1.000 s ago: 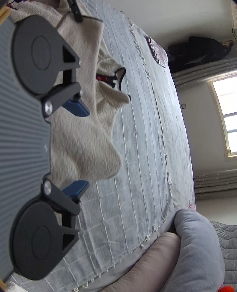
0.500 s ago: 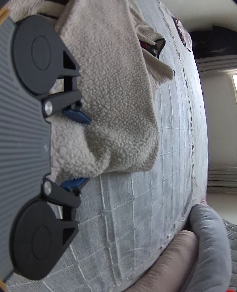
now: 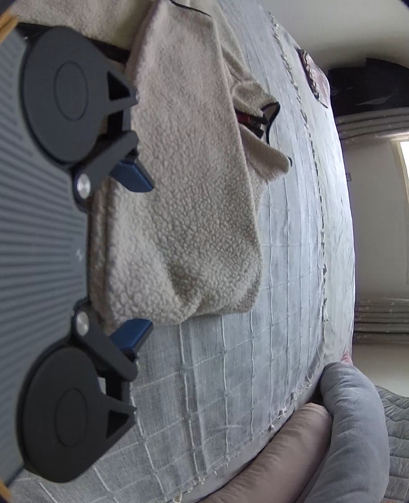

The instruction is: Fold large clothes

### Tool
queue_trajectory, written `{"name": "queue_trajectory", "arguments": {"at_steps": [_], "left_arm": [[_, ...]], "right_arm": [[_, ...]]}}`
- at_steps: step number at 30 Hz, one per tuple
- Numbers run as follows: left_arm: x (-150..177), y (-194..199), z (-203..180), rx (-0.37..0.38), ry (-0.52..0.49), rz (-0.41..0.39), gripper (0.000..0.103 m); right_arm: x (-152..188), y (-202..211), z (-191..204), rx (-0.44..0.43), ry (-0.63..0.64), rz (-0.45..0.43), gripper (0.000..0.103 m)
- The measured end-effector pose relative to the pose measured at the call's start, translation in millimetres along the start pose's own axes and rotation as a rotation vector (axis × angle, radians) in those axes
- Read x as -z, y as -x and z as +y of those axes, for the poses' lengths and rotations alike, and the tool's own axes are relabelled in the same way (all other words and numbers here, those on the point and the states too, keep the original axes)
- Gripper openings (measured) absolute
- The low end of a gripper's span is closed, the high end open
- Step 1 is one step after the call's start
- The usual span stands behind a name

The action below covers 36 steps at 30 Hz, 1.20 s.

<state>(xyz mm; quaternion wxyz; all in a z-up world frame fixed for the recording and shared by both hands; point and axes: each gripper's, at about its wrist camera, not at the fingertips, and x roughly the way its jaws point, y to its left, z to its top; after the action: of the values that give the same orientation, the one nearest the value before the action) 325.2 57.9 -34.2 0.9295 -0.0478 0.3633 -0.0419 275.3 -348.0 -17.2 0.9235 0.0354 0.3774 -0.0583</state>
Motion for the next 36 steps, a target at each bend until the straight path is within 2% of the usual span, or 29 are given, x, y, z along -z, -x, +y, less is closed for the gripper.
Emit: {"name": "queue_trajectory", "arguments": {"at_steps": [4,7,9,16,19,22,26,31,33,36], "left_arm": [[4,28,27,-0.02,0.06,0.055,0.08],[8,49,51,-0.056,0.085,0.075,0.098],[8,59,67,-0.092,0.085,0.084,0.098],[2,73,132,-0.274,0.133,0.145,0.099],[-2,70,162,-0.383,0.155,0.156,0.099],[-5,66,193,-0.457,0.229,0.157,0.099],[-8,58,226,-0.47,0.364,0.157,0.098],[-26,51,247,-0.398,0.488,0.07,0.096],[-37,49,255,-0.421,0.506,0.039,0.096],[-50,43,270,-0.507,0.522,0.018,0.096]], "right_arm": [[7,12,12,0.002,0.029,0.034,0.092],[13,22,14,-0.029,0.015,0.062,0.094],[16,29,15,-0.037,0.015,0.075,0.094],[22,47,21,-0.011,0.079,0.082,0.096],[27,51,28,0.005,0.134,0.078,0.097],[31,52,33,0.011,0.173,0.083,0.097],[31,50,35,0.006,0.18,0.095,0.097],[30,48,41,0.019,0.196,0.103,0.097],[30,51,44,0.02,0.211,0.102,0.097],[31,56,48,0.026,0.239,0.094,0.097]]}}
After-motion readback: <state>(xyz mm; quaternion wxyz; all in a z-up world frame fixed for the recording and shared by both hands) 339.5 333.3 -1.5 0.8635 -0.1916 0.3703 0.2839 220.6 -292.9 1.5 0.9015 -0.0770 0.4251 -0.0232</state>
